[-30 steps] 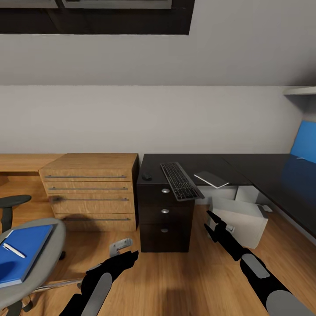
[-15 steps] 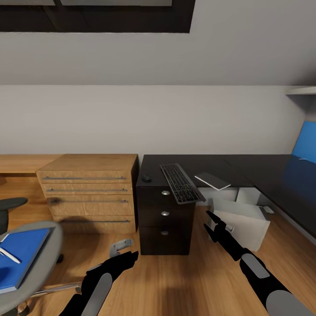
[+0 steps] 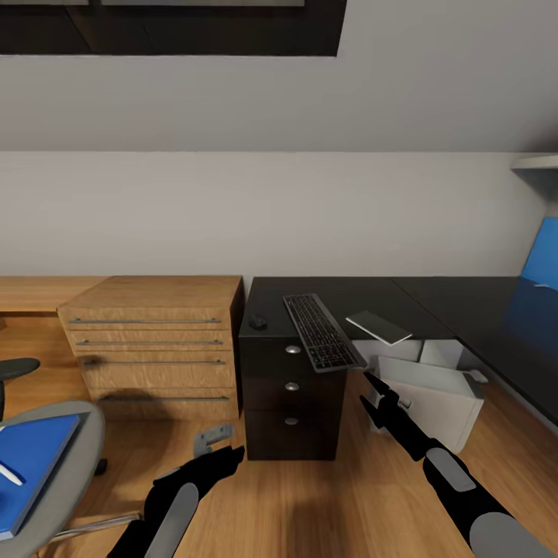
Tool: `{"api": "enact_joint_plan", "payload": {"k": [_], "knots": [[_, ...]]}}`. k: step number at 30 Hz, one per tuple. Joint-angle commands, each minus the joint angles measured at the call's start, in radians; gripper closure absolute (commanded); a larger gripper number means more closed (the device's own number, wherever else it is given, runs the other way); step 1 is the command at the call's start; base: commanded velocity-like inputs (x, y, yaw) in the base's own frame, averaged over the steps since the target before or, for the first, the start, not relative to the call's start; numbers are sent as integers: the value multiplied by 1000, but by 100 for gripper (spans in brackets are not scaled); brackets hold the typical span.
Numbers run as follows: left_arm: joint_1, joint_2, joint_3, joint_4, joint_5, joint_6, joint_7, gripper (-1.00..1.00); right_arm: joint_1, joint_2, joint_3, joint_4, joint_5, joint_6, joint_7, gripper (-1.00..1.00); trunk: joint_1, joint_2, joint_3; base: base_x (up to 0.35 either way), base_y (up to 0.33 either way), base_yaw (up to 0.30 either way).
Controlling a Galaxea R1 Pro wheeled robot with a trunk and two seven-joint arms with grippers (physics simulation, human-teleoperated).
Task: In the bedroom, organize the workspace by keeping the computer under the desk, ensuring the monitor is on the desk, placing the keyboard on the desk next to the monitor, placing the mouse on the desk next to the keyboard, moving the folder from the swivel chair onto the desk next to the mouse, stacking the notebook on top of the folder with the pen on top of the notebook, and positioning the swivel chair next to the desk.
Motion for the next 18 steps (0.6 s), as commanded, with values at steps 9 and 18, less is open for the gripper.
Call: {"api": "enact_joint_plan", "payload": {"k": [9, 18], "knots": [[-1, 0, -1, -1, 11, 2, 10, -100, -1, -2, 2, 1, -10, 7, 0, -100, -31, 56, 24, 1, 0, 0], [-1, 0, -1, -1, 12, 3, 10, -100, -1, -3, -2, 1, -10, 7, 0, -100, -31, 56, 24, 0, 0, 0]]}}
